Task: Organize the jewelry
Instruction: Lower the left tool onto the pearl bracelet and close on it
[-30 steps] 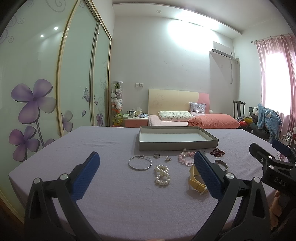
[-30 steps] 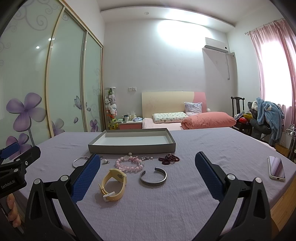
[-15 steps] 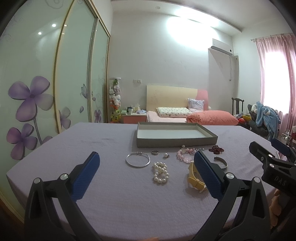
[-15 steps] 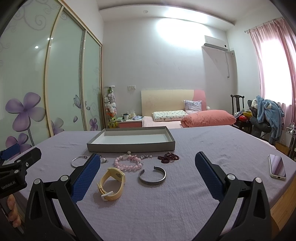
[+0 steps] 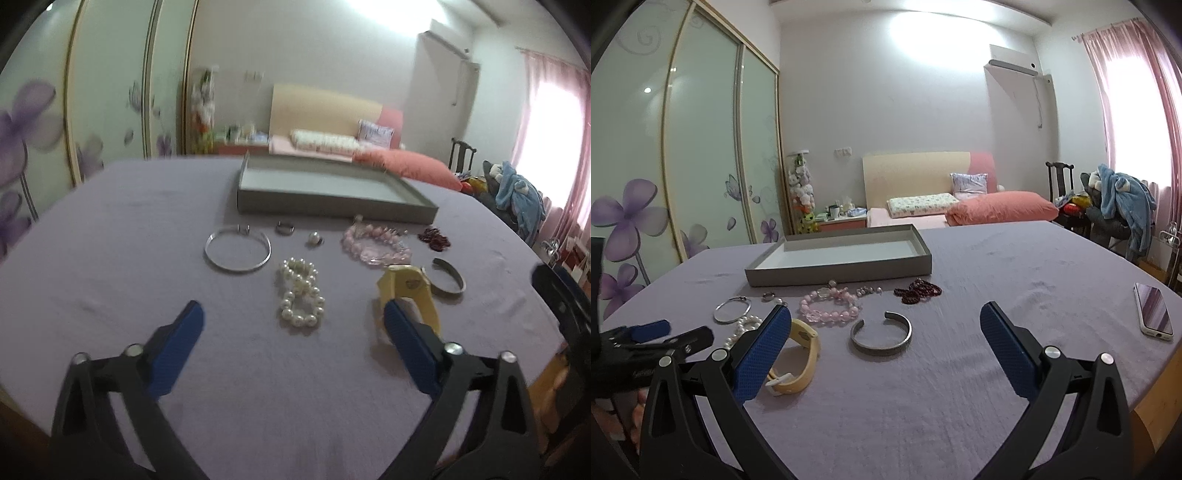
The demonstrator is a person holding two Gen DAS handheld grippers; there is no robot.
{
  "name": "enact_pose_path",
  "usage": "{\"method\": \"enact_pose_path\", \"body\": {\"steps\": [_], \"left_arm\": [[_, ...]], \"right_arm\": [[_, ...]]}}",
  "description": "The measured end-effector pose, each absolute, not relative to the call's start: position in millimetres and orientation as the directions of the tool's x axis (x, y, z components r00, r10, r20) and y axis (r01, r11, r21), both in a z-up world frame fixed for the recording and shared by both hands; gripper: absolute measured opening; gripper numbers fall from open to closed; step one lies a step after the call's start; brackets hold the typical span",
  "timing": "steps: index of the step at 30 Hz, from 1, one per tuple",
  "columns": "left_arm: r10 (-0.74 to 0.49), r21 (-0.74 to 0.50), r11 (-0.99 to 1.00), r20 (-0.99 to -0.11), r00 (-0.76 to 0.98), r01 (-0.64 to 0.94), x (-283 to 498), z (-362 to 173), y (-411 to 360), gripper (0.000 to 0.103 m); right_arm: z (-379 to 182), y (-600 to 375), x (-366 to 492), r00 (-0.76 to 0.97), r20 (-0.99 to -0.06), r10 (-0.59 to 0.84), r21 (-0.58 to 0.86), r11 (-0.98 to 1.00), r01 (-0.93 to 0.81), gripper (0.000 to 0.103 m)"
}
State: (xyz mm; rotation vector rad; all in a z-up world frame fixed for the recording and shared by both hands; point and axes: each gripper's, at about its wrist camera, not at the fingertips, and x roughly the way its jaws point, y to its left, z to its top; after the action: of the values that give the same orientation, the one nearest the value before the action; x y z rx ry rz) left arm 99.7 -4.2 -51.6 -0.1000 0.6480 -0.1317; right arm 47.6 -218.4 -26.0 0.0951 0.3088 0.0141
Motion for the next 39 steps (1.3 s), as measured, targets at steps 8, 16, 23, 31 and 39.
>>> {"method": "enact_pose_path", "body": {"steps": [8,16,23,31,39], "left_arm": [[-0.177,-0.147,0.984,-0.696,0.696,0.103,148.7,-65.3,-17.0,0.058],[-0.143,-0.111,0.99,-0.752,0.644,0.09,183.7,-79.5,-28.8,0.03],[-0.164,-0.128,0.986,-0.751,0.639,0.104,187.0,-79.2,-24.4,0.01],[-0.203,-0.161,0.979,-0.719,0.664,0.125,184.0,-70.2,-20.3,0.01],[-0.261,-0.207,0.964,-0.636,0.726,0.166,176.0,-43.9,-11.6,0.01]], "right_arm": [[-29.7,-224.3,62.3,0.94,-0.342,0.014,0.101,0.995,0.022,0.101],[-31.0,-227.9,73.0,0.932,-0.362,0.009,0.1,0.995,0.03,0.101],[-32.1,-229.0,79.7,0.927,-0.375,0.01,0.104,0.994,0.031,0.101],[-32.0,-225.3,86.8,0.922,-0.386,0.009,0.089,0.996,0.027,0.101],[-33.3,-231.6,114.9,0.867,-0.498,0.011,0.066,0.998,0.025,0.101]]}}
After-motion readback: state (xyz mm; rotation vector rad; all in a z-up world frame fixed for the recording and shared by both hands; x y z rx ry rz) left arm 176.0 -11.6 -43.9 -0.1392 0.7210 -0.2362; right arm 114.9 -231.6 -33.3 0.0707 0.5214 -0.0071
